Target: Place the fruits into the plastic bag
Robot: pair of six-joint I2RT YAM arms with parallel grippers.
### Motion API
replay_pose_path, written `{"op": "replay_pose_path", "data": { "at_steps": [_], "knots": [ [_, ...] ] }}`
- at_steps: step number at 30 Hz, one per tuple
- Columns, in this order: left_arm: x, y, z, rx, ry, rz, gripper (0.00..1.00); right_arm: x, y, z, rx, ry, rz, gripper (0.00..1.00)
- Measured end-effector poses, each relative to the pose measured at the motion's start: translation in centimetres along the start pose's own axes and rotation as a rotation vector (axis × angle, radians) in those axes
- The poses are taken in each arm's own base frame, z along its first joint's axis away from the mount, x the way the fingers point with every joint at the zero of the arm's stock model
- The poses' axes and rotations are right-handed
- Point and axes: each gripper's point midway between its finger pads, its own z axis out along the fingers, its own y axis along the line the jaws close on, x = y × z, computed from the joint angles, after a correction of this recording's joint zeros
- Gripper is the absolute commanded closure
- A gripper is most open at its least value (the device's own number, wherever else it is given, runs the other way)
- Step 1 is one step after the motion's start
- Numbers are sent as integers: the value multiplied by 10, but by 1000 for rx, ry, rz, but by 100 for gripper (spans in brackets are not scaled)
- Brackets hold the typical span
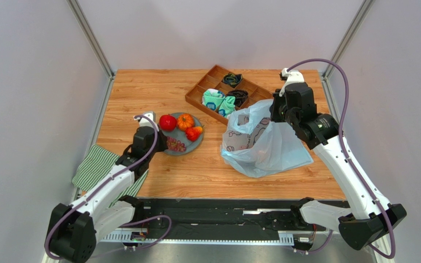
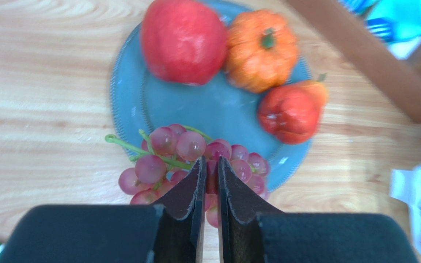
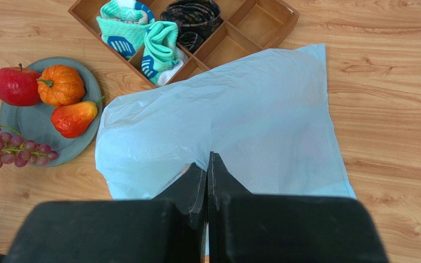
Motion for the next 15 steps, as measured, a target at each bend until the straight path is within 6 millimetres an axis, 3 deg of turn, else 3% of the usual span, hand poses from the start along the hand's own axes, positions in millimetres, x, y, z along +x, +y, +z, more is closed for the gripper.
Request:
{"op": "replay_pose_path", "data": {
  "at_steps": [6, 15],
  "knots": [
    [-22, -37, -25, 190, -123, 26, 100, 0, 0, 0, -2, -1, 0, 100],
    [-51, -143, -84, 576, -260, 143, 100, -1, 2, 0, -10, -3, 1, 100]
  ]
}}
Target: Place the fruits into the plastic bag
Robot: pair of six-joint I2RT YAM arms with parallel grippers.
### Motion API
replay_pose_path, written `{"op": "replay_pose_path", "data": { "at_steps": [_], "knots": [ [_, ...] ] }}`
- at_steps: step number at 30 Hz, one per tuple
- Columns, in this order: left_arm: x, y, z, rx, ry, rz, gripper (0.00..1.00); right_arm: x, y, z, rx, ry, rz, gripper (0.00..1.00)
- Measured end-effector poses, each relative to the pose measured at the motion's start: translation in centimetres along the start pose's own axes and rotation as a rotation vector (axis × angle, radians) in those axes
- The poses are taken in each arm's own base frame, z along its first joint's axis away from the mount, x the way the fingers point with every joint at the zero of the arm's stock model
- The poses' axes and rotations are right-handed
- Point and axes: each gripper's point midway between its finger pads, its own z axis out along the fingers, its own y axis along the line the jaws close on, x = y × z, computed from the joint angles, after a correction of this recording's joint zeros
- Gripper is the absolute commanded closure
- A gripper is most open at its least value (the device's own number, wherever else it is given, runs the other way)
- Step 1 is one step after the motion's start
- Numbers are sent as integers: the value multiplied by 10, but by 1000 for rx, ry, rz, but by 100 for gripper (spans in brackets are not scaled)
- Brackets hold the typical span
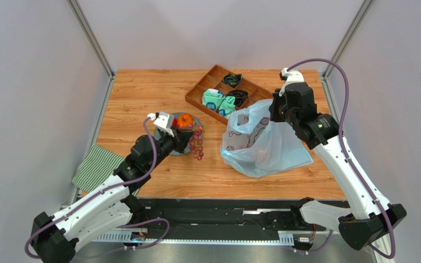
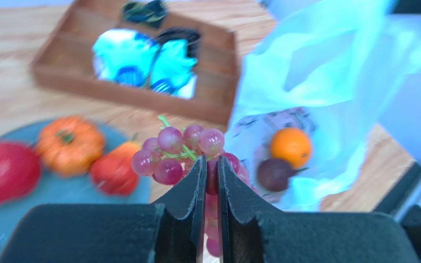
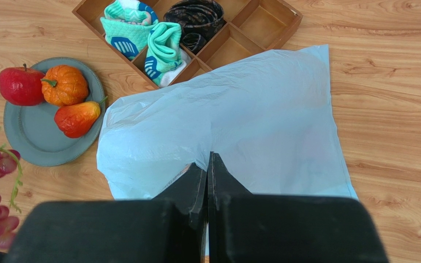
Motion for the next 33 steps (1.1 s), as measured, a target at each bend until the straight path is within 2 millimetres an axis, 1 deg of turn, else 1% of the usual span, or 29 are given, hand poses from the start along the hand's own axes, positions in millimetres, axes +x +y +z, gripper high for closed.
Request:
{"op": "replay_pose_path", "data": {
  "at_steps": [2, 4, 5, 6, 8, 10, 12, 14, 17, 23, 33],
  "knots": [
    [-8, -20, 8, 60, -13, 8, 100, 0, 1, 0, -3, 1, 0, 100],
    [-10, -37, 22, 102, -8, 13, 100, 0, 1, 0, -8, 2, 0, 100],
    [-18, -43, 25, 114, -27, 11, 100, 1, 2, 0, -10, 3, 0, 100],
    [-1, -50, 38, 129, 23, 17, 100, 1, 2, 0, -11, 3, 0, 100],
    [15, -62, 51, 151, 65, 23, 100, 1, 3, 0, -16, 5, 0, 100],
    [30, -73, 59, 178, 105, 30, 100, 2, 3, 0, -17, 7, 0, 100],
    [40, -86, 66, 212, 139, 35, 100, 2, 3, 0, -18, 8, 0, 100],
    [45, -97, 71, 245, 152, 36, 100, 3, 3, 1, -19, 10, 0, 100],
    [46, -108, 75, 283, 157, 31, 100, 3, 3, 1, -20, 10, 0, 100],
    [50, -121, 81, 335, 165, 12, 100, 3, 4, 1, -23, 11, 0, 100],
    [76, -142, 84, 424, 246, -8, 100, 1, 5, 1, -28, 1, 1, 100]
  ]
}}
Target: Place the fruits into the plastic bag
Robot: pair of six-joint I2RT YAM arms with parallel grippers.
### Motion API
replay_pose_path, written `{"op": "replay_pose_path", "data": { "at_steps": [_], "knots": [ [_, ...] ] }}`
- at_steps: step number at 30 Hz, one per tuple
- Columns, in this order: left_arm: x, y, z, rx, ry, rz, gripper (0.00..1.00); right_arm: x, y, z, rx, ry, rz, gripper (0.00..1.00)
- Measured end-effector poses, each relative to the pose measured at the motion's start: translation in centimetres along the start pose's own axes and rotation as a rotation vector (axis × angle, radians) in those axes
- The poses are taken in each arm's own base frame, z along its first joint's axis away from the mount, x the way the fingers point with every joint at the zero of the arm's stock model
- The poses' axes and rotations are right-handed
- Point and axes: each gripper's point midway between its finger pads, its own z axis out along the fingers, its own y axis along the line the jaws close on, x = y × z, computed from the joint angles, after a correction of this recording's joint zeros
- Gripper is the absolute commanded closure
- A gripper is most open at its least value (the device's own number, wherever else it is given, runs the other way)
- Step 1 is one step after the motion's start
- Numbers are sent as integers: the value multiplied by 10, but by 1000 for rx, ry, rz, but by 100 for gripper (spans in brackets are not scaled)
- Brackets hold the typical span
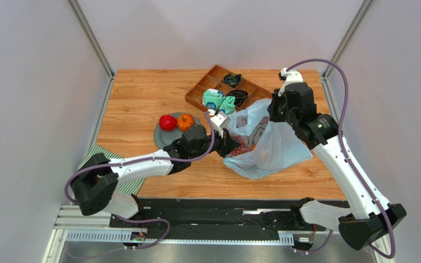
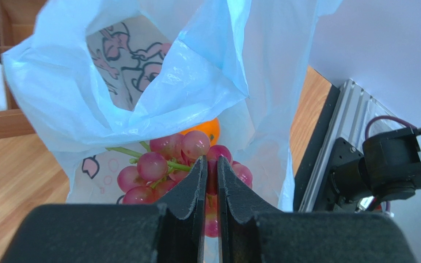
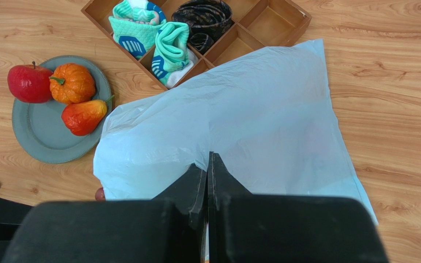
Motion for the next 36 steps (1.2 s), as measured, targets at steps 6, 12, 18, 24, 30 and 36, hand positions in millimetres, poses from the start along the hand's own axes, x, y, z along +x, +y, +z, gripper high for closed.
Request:
{"op": "replay_pose_path", "data": {
  "at_steps": [6, 12, 18, 24, 30, 36],
  "knots": [
    [9, -12, 10, 58, 35, -12, 100, 0, 0, 0, 0, 0, 0, 100],
    [11, -21, 25, 117, 61, -15, 100, 1, 1, 3, -1, 8, -1, 100],
    [6, -25, 46, 144, 69, 1, 100, 2, 2, 4, -6, 12, -1, 100],
    [-21, -26, 75, 135, 29, 41, 100, 2, 2, 4, -7, 12, -1, 100],
    [-38, -9, 95, 47, -18, 91, 100, 2, 2, 4, -7, 12, -1, 100],
    [-7, 16, 108, -34, 50, 95, 84, 2, 2, 4, -6, 12, -1, 100]
  ]
}}
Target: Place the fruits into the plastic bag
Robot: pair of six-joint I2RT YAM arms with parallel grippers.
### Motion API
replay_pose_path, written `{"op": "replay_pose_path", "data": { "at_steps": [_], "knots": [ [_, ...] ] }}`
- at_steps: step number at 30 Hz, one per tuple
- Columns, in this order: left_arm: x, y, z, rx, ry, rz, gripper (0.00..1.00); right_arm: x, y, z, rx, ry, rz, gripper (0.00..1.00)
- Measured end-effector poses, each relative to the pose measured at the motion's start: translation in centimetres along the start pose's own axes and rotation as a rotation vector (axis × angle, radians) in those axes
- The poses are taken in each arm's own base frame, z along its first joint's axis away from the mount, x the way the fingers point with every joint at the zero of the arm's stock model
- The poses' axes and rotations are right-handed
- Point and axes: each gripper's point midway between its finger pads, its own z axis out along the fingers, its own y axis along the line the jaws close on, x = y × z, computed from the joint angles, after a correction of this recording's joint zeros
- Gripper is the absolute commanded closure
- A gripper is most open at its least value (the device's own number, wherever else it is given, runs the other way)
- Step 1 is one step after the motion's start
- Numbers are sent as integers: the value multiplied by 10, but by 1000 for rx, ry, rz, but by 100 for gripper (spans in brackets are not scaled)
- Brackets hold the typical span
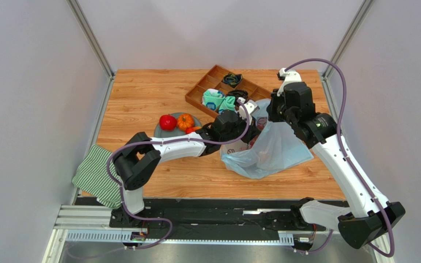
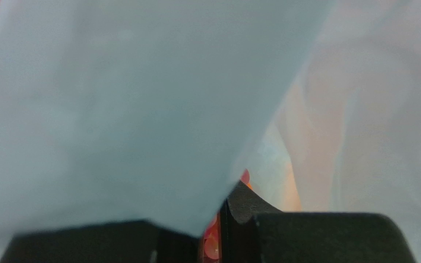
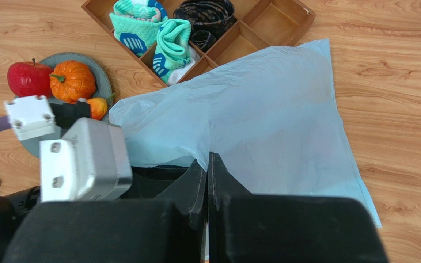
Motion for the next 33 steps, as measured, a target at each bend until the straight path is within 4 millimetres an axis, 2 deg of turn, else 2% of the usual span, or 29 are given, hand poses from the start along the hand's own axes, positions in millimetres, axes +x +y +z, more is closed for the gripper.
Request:
{"op": "replay_pose_path", "data": {
  "at_steps": [2, 3, 5, 6, 9, 16, 22, 25, 33],
  "knots": [
    [11, 4, 2, -14, 32, -3, 74, 0, 0, 0, 0, 0, 0, 100],
    [14, 5, 2, -17, 40, -2, 61, 0, 0, 0, 0, 0, 0, 100],
    [15, 6, 1, -18, 44, 0, 45, 0, 0, 0, 0, 0, 0, 100],
    [14, 6, 2, -17, 41, 6, 33, 0, 0, 0, 0, 0, 0, 100],
    [13, 6, 2, -16, 34, 12, 25, 0, 0, 0, 0, 0, 0, 100],
    [13, 5, -2, -12, 14, 16, 22, 0, 0, 0, 1, 0, 0, 100],
    [3, 2, -14, 0, -37, 23, 22, 0, 0, 0, 3, -1, 0, 100],
    [-2, -1, -28, 6, -88, 30, 22, 0, -1, 0, 3, -1, 0, 100],
    [-19, 7, -90, -55, -275, 62, 21, 0, -1, 0, 3, -1, 0, 100]
  ]
}}
